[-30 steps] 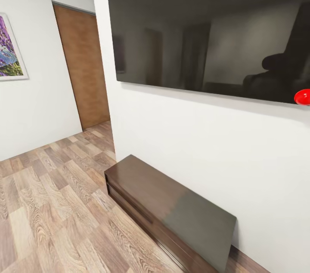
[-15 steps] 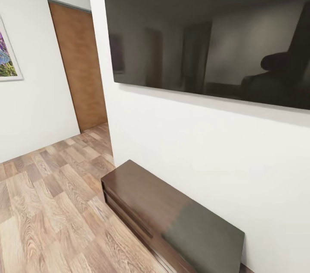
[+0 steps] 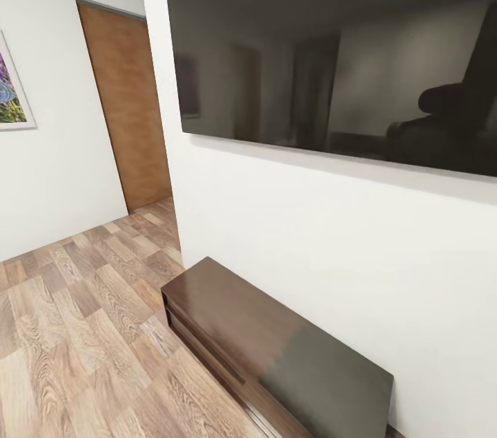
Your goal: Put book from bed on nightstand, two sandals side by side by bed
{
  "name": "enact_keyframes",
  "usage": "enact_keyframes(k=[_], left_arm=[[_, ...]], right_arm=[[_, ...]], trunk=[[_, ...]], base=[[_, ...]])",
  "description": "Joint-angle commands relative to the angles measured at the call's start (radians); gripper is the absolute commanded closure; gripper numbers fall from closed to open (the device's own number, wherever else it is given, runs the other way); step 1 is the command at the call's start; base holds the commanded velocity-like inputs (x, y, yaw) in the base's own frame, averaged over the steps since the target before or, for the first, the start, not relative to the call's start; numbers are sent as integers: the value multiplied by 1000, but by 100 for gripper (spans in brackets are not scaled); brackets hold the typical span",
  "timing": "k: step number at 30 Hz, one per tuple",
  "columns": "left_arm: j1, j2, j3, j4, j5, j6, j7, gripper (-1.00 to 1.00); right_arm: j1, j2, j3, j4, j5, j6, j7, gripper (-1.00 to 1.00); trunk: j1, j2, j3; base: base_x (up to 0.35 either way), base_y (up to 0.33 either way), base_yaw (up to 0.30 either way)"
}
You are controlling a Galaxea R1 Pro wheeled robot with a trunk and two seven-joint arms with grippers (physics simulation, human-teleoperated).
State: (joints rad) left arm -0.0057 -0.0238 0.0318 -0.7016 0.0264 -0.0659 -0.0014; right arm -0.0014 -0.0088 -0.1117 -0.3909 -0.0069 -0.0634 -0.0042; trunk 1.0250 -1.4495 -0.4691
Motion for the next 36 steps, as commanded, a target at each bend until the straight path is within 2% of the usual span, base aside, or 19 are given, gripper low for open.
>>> enact_keyframes(k=[1,11,28,36], left_arm=[[0,-1,2,0,3,-3,0,-100],[0,-2,2,1,3,-3,0,-100],[0,-2,0,1,3,-3,0,-100],[0,-2,0,1,3,-4,0,-100]], right_arm=[[0,0,-2,0,-1,-3,0,-100],[0,0,-2,0,-1,-3,1,-100],[0,1,-2,0,-1,-3,3,-100],[0,1,-2,1,-1,-3,3,-100]], trunk=[[0,0,-1],[0,0,-1],[0,0,1],[0,0,2]], base=[[1,0,0],[0,0,26],[0,0,233],[0,0,57]])
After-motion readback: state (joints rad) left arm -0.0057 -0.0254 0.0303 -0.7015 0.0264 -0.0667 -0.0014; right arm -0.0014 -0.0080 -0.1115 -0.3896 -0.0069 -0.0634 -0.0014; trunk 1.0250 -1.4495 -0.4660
